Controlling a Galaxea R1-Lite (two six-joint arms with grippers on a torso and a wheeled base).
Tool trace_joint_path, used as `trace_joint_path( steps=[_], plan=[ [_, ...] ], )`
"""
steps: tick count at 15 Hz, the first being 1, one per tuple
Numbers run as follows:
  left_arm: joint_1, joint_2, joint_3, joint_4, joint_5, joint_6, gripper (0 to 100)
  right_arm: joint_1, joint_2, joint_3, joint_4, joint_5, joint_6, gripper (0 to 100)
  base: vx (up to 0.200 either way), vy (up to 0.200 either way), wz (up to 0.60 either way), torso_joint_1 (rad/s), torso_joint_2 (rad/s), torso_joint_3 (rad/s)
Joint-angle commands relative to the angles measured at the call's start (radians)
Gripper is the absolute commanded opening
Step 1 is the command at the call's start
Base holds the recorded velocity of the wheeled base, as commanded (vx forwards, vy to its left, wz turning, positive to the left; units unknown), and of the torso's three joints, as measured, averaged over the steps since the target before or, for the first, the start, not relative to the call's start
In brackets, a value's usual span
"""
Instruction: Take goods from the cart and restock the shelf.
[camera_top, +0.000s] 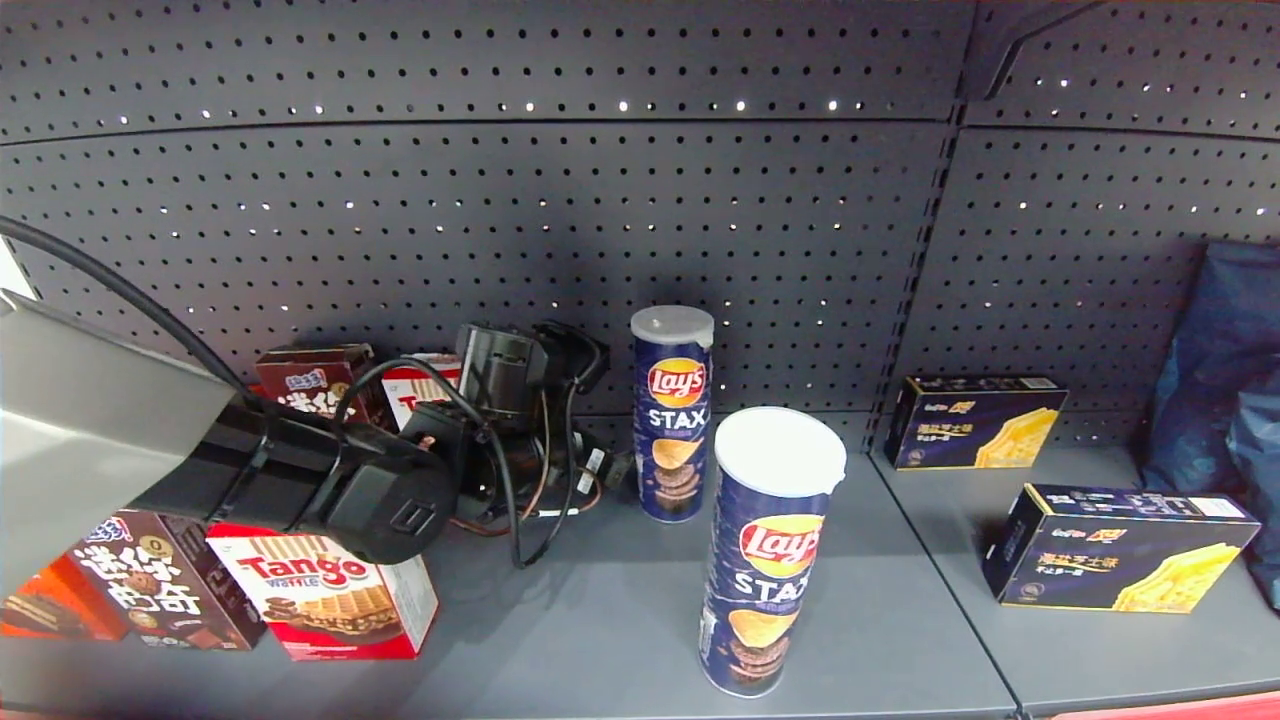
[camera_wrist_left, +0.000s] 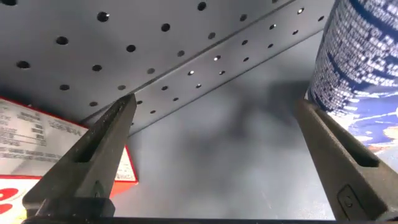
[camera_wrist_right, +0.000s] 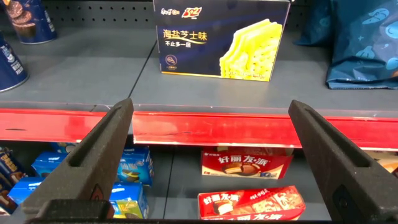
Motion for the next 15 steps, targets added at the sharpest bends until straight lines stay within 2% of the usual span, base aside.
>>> trace_joint_path(
  steps=[1, 8, 11, 14, 15],
  plan=[
    [-0.010, 0.010, -0.001, 0.001, 0.000, -0.001, 100, 0.001, 0.001, 0.000, 0.000, 0.001, 0.000, 100, 0.000, 0.000, 0.00, 0.000, 0.00, 0.000],
    [-0.011, 0.006, -0.011, -0.001, 0.000, -0.001, 100, 0.001, 0.001, 0.000, 0.000, 0.001, 0.000, 100, 0.000, 0.000, 0.00, 0.000, 0.00, 0.000],
    [0.009, -0.105, -0.054, 0.021, -0.001, 0.000, 100, 0.000, 0.001, 0.000, 0.000, 0.001, 0.000, 100, 0.000, 0.000, 0.00, 0.000, 0.00, 0.000],
    [0.006, -0.313, 0.005, 0.076, 0.032, 0.008, 100, 0.000, 0.001, 0.000, 0.000, 0.001, 0.000, 100, 0.000, 0.000, 0.00, 0.000, 0.00, 0.000],
    [0.006, -0.321, 0.009, 0.078, 0.037, 0.008, 100, 0.000, 0.001, 0.000, 0.000, 0.001, 0.000, 100, 0.000, 0.000, 0.00, 0.000, 0.00, 0.000]
  ],
)
